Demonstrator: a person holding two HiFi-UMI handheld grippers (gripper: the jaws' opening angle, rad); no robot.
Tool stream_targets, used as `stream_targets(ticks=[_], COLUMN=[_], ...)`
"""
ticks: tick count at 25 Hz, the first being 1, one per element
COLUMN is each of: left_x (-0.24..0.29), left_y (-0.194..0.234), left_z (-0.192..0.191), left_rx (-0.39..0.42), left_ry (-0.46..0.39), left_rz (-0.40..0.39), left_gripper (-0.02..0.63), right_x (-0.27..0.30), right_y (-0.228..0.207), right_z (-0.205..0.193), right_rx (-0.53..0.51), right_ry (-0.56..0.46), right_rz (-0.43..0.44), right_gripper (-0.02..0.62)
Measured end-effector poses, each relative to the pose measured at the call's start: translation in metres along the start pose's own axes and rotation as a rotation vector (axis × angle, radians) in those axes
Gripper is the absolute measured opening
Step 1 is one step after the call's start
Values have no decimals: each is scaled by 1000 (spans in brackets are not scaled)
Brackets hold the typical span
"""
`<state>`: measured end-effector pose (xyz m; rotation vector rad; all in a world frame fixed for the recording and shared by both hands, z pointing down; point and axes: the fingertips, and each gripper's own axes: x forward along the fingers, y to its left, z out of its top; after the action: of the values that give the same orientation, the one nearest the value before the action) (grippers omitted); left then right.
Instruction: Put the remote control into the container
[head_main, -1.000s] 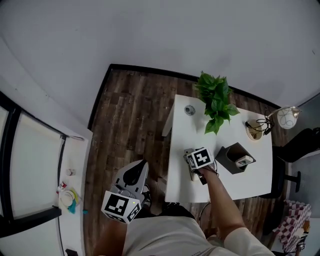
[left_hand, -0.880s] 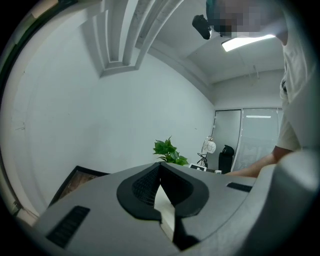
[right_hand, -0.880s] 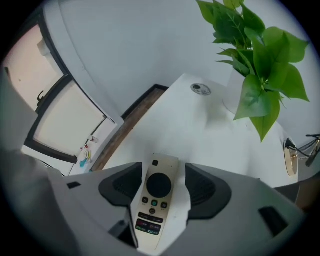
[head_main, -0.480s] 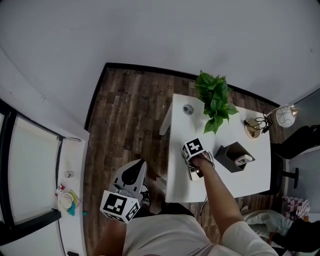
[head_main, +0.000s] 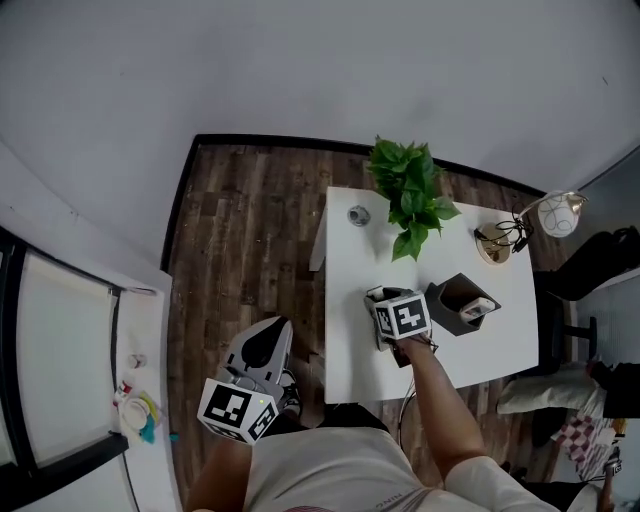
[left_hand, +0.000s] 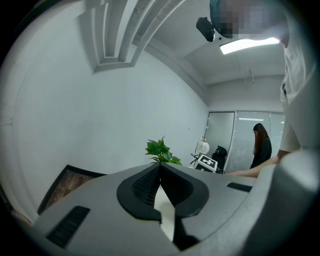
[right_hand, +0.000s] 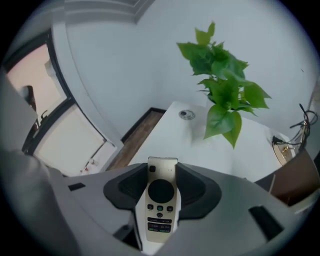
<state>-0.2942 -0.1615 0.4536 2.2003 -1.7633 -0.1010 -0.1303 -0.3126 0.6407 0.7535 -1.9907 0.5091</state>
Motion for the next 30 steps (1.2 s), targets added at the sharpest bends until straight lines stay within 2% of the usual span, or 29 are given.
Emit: stream_targets(ticks=[6, 13, 17, 22, 30], left_x=[15, 41, 55, 66, 73], left_y=[-18, -54, -72, -86, -86], left_z=[4, 6, 2, -2, -6], left_rx=[16, 44, 50, 58, 73], left_ry=[17, 39, 57, 75, 108], left_rz=[-50, -150, -194, -226, -223], left_gripper=[8, 8, 8, 8, 8], right_x=[-57, -138, -183, -208, -202], right_y=[-16, -56, -91, -134, -163], right_z=[11, 31, 35, 31, 28], right_rx=[83, 164, 182, 234, 235], right_ry=[-278, -585, -726, -817, -849], right_rz=[-35, -152, -259, -336, -406], right_gripper=[186, 186, 186, 186, 186])
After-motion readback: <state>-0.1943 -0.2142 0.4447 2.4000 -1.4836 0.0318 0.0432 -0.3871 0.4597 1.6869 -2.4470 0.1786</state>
